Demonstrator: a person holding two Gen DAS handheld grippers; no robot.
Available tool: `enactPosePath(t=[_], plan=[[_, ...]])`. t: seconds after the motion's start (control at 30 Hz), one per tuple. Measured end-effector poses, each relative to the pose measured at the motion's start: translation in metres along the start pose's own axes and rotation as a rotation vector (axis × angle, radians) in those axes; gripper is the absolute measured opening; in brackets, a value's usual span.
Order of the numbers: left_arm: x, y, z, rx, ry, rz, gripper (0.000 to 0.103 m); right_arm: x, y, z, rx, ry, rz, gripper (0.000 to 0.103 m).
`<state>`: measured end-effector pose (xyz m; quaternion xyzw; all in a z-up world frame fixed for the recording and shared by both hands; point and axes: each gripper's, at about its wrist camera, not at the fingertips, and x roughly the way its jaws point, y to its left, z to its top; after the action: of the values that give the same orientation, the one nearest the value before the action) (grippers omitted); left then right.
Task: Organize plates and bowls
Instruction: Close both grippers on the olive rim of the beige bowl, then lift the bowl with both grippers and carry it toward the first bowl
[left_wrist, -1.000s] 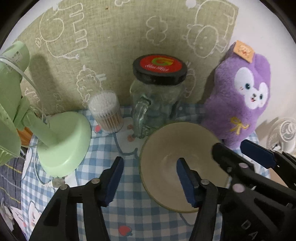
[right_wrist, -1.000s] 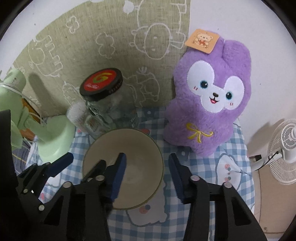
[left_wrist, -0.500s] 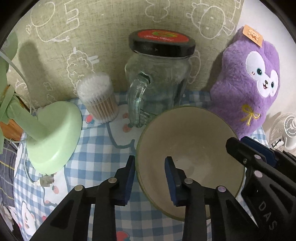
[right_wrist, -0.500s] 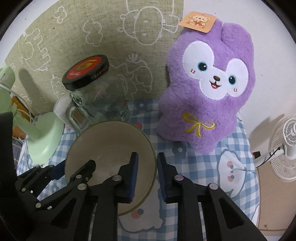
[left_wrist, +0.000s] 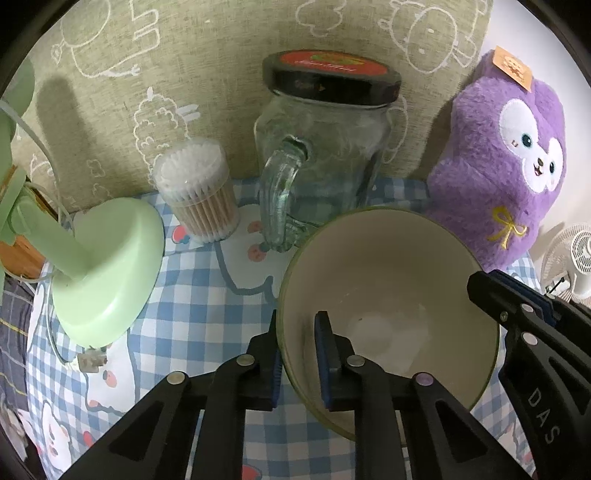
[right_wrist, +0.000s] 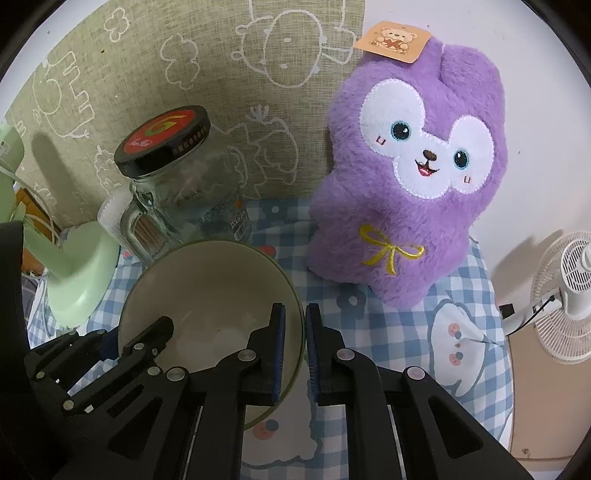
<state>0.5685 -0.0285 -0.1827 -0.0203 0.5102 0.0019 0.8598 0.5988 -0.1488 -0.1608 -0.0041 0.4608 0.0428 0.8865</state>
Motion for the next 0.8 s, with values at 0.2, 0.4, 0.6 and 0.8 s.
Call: enactPosePath(t=[0.2, 0.4, 0.6, 0.8], plan=[[0.001, 0.004, 0.001, -0.002, 0.003, 0.005, 0.009, 0.007, 0.000, -0.003, 0.004, 0.014, -0.006, 0.011], [-0.003, 0.007, -0.004, -0.003, 0.009, 0.009, 0.009, 0.004, 0.000, -0.005, 0.000, 0.036, -0.006, 0.011], [-0.014, 0.006, -0.019, 0.013, 0.024, 0.006, 0.009, -0.010, 0.000, -0.016, -0.002, 0.039, -0.010, 0.010], [-0.038, 0.005, -0.038, 0.029, 0.025, 0.006, 0.009, -0.032, 0.002, -0.028, -0.005, 0.041, -0.016, 0.010]])
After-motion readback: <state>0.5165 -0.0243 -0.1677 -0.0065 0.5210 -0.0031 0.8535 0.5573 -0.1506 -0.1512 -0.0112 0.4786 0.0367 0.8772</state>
